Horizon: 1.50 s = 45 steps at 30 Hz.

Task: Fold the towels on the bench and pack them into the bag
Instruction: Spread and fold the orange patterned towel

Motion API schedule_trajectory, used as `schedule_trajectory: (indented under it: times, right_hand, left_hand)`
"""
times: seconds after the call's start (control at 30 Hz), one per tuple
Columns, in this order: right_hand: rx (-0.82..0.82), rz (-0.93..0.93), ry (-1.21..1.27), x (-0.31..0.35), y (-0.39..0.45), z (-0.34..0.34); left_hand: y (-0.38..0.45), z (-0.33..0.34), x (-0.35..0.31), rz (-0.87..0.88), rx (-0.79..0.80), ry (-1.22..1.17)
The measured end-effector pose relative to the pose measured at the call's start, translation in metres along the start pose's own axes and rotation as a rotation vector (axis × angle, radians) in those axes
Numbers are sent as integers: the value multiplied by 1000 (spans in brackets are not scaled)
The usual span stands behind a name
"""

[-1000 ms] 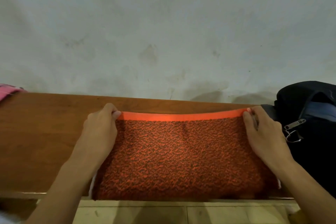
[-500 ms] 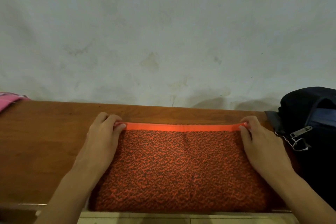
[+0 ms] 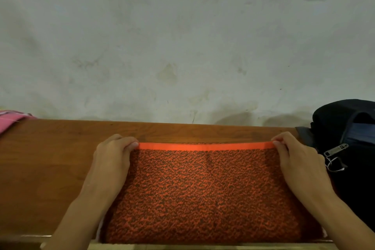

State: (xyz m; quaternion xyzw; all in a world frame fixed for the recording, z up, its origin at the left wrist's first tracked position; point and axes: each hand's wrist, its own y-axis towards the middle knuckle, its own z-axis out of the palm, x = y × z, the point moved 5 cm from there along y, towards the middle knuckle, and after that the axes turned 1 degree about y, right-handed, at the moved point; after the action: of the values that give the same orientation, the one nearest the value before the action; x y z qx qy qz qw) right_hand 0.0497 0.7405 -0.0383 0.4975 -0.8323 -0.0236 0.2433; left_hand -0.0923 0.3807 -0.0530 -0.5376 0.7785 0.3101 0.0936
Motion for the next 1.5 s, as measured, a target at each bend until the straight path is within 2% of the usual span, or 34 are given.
schedule_trajectory:
  times: [0.27, 0.47, 0.57, 0.7, 0.97, 1.3, 1.5]
  right_hand:
    - [42, -17, -71, 1, 1, 2]
    - [104, -23, -62, -1, -1, 8]
    - [89, -34, 57, 2, 0, 8]
    - [-5, -54, 171, 0, 3, 8]
    - [13, -27, 71, 1, 3, 5]
    - [25, -32, 49, 5, 6, 7]
    - [87, -14, 45, 6, 3, 14]
  left_hand:
    - [-3, -2, -5, -31, -35, -49]
    - [-7, -1, -8, -27, -10, 34]
    - [-7, -1, -14, 31, -35, 69]
    - [-4, 3, -8, -58, -6, -32]
    - [-7, 4, -14, -145, 18, 11]
    - [-7, 5, -12, -109, -41, 22]
    - [-7, 5, -12, -98, -10, 30]
